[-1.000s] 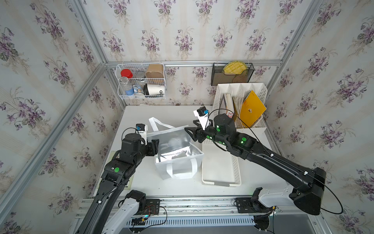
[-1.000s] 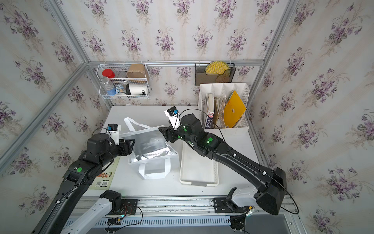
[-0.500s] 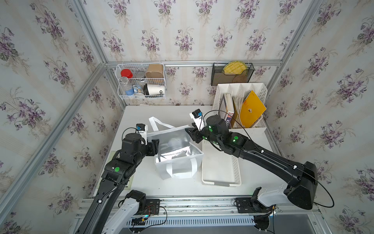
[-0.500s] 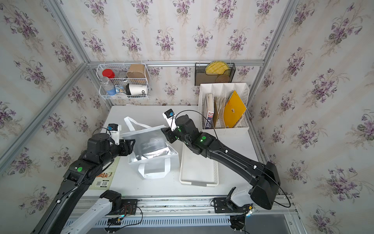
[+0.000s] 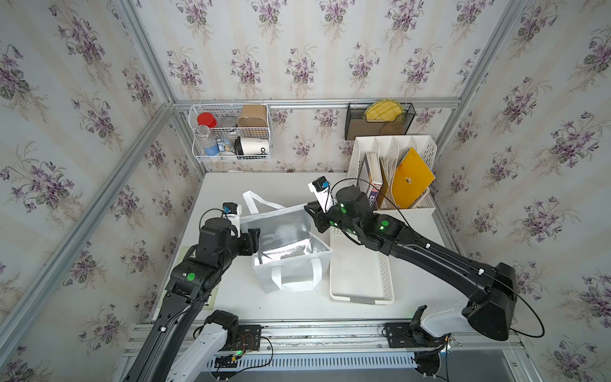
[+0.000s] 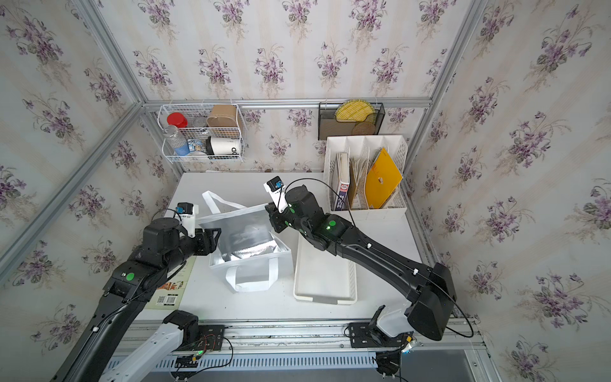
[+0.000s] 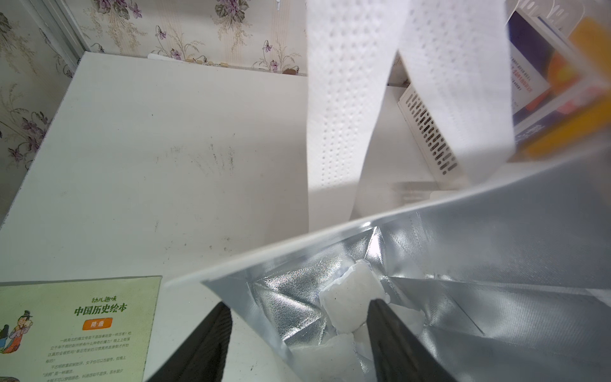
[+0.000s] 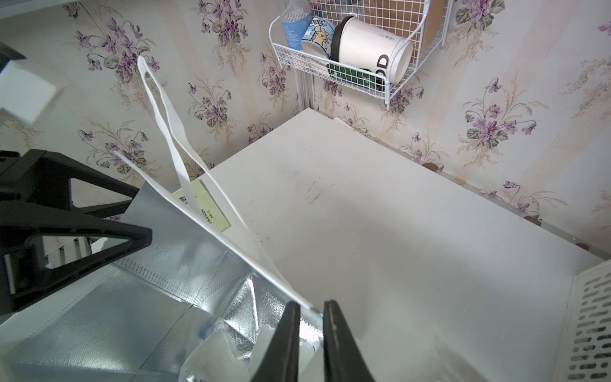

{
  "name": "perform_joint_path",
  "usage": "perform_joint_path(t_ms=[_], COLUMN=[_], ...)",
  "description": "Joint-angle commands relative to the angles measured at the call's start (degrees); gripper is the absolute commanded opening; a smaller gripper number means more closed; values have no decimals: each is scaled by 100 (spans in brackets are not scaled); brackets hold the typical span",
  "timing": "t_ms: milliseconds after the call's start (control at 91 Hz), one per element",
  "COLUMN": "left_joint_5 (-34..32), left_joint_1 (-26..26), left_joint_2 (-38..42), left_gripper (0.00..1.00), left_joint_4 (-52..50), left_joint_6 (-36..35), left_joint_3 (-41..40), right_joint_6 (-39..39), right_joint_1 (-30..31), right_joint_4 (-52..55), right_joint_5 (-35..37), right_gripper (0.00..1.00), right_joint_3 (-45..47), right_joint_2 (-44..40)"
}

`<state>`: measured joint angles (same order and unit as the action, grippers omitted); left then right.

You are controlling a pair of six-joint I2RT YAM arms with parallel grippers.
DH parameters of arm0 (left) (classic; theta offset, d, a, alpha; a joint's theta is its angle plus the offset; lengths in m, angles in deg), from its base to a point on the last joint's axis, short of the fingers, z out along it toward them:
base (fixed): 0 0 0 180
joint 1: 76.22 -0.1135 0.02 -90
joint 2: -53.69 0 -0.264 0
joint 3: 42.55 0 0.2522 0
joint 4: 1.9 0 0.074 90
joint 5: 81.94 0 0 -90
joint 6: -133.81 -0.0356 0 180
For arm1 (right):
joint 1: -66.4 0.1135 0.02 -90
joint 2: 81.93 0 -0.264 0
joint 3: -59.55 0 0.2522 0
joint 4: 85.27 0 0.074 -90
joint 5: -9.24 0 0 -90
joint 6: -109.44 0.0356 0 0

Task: Place the ice pack in the delivery bag
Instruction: Tear off the adhesive seal from the delivery bag.

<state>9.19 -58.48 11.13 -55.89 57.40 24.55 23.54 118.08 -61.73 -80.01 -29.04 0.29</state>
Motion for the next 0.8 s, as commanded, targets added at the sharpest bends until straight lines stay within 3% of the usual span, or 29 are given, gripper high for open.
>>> perform_joint_path(t_ms=[0, 264, 440, 792], left_joint_5=[28, 27, 28, 63], left_joint_1=[1, 2, 2, 6], left_joint_2=[3, -5, -14, -49], left_gripper=[68, 68, 68, 69], left_joint_4=[11, 7, 10, 23], left_joint_6=[-48, -48, -49, -52], left_joint_3=[49, 45, 45, 44], right_joint_6=[76, 181, 286, 625], right_joint_1=[-1, -2, 6, 57], right_joint_4=[23, 93, 159, 141], right_joint_5=[-48, -44, -73, -487], right_gripper=[15, 9, 0, 0], right_joint_3=[-49, 2, -54, -185], right_joint_2=[-36, -131, -152, -324])
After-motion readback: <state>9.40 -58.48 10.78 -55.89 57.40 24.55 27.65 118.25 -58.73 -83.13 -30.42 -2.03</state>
